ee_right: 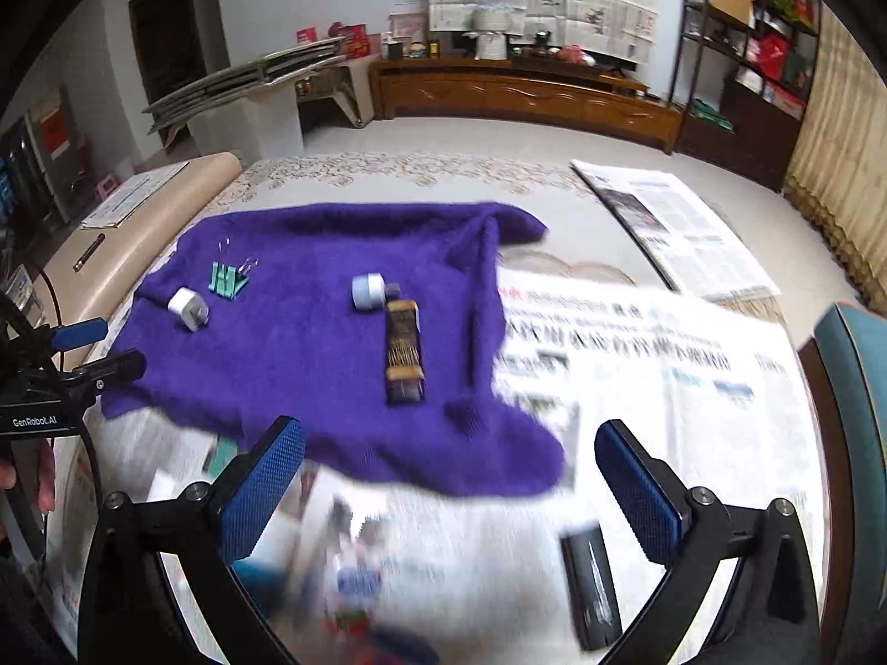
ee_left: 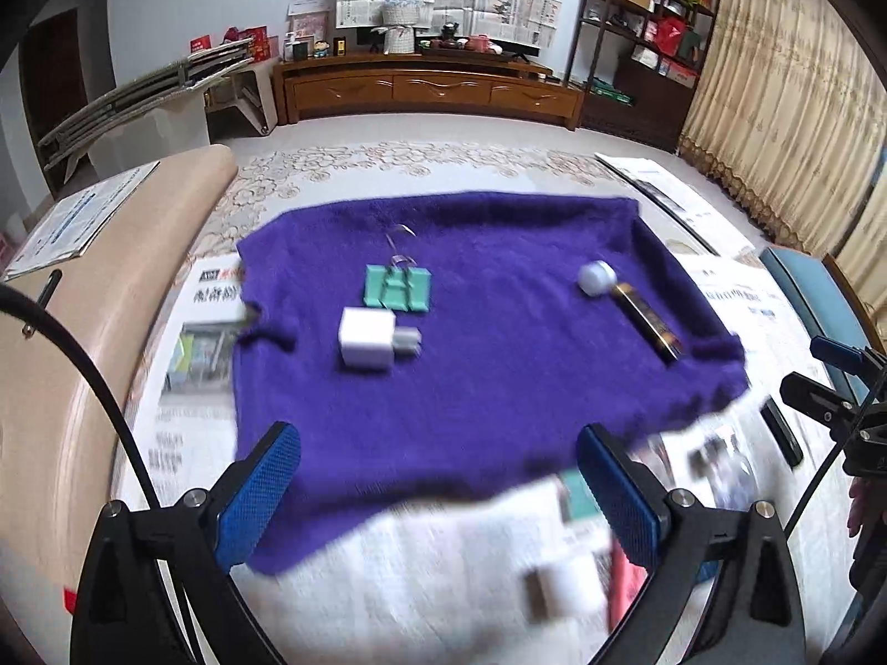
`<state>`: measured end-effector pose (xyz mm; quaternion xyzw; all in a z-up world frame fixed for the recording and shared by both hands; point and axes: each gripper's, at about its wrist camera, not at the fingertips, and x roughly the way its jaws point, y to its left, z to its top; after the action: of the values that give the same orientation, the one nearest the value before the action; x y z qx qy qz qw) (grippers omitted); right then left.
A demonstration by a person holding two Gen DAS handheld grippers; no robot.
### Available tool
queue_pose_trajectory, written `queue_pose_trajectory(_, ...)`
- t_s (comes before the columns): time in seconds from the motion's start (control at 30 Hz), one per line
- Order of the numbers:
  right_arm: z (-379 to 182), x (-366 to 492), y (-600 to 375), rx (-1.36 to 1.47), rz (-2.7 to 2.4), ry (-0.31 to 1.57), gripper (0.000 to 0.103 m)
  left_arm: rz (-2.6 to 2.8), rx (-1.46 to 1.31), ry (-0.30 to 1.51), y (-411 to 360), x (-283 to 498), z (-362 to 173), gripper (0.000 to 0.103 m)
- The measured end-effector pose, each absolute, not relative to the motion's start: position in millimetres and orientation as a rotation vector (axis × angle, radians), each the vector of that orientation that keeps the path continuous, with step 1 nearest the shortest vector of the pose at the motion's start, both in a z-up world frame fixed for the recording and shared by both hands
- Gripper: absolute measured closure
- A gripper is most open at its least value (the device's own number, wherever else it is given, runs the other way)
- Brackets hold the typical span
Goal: Organize rigid objects
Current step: 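Move the left tool to the white tape roll and the right to the black tube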
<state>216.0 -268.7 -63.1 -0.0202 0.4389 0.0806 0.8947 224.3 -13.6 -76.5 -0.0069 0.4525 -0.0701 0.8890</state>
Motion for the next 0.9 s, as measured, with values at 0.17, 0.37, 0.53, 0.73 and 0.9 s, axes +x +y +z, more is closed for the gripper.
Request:
queue_pose_trajectory(0.17, -71.9, 178.8, -290.2, -0.031, 0.124, 0.922, 0.000, -0.148, -0.011, 0.974, -26.1, 196.8, -88.7, 0.002)
queue_pose_trajectory(0.37, -82.0, 153.4, -324.9, 0.065, 0.081, 0.923, 0.000, -0.144, 0.006, 0.998, -40.9, 177.3, -104.8, 0.002)
queue_pose_trajectory(0.53, -91.1, 138.9, -346.2, 0.138, 0.041, 0.893, 0.000, -0.131, 0.027, 1.005, -51.5, 172.3, -119.7, 0.004)
queue_pose_trajectory(0.73, -98.0, 137.0, -364.2, 0.143, 0.007, 0.901, 0.000, -0.107, 0.054, 1.023, -59.8, 169.1, -132.3, 0.017)
queue_pose_trajectory(0.9, -101.9, 138.2, -366.4, 0.153, 0.012, 0.909, 0.000, -0.088, 0.036, 0.995, -59.5, 165.6, -130.3, 0.032)
